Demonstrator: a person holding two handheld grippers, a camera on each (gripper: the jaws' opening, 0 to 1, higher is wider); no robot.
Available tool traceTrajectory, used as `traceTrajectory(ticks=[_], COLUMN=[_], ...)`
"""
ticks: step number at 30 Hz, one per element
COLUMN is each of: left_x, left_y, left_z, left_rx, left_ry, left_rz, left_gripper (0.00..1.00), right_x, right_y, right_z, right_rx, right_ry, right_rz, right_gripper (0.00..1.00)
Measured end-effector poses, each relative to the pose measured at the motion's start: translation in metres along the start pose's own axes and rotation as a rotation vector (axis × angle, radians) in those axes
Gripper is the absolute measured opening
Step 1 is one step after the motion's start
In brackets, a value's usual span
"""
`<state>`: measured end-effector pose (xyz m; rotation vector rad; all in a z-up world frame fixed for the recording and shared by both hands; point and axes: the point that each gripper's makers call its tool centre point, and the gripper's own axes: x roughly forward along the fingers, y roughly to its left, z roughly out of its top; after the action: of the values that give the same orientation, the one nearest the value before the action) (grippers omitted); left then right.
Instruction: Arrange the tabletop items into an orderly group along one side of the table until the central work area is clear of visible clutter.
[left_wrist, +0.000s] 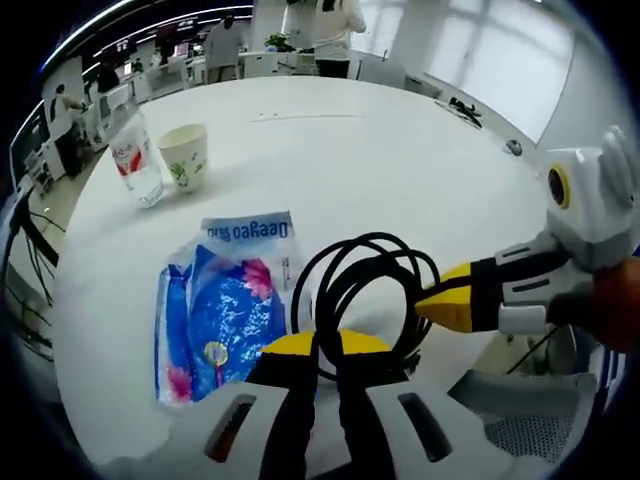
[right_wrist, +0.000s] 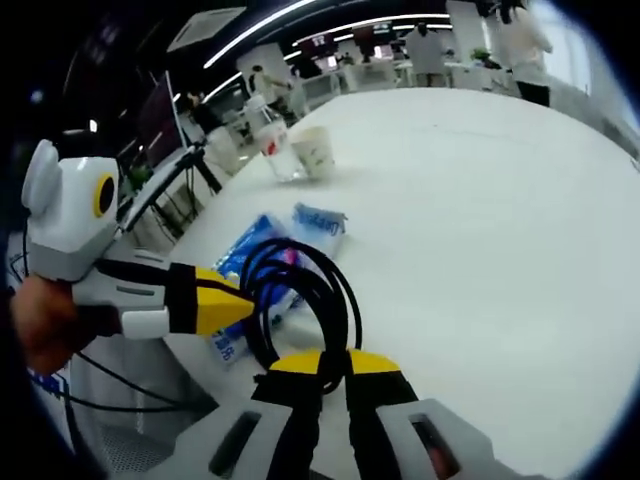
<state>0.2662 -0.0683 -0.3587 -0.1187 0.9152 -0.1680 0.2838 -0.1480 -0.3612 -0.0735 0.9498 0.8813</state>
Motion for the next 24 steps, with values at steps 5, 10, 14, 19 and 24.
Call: traceTrajectory(ticks=[5,10,14,19,24], left_x=[0.012,0.021,0.033,0.048,0.066], left_y=[-0.013,-0.024,-0.031,-0.033,-0.039], left_z=[0.013,0.026,0.037,0.051,0.071], left_rx=[0.029,0.056,0.072,0.06,0.027], left_ry=[0.004,0.003,0.012,0.018,0.022], left_rz=[-0.022,-0.037,-0.055,-0.07,-0.085], left_gripper=[0.04,0.04,0.04,0.04,0.04], right_x=[-0.002,-0.004,-0.006,-0.005,-0.004], right_y=[-0.014,-0.032,-0.047,-0.068,-0.09], right_z=[0.004,0.009,0.012,0.023,0.036], right_rx=[0.031,0.076,0.111,0.138,0.15], right_ry=[-0.017,-0.043,-0.052,-0.064,-0.069], right_rz=[-0.017,-0.045,-0.066,-0.092,-0.11], right_gripper=[0.04,0.04,0.04,0.04,0.04])
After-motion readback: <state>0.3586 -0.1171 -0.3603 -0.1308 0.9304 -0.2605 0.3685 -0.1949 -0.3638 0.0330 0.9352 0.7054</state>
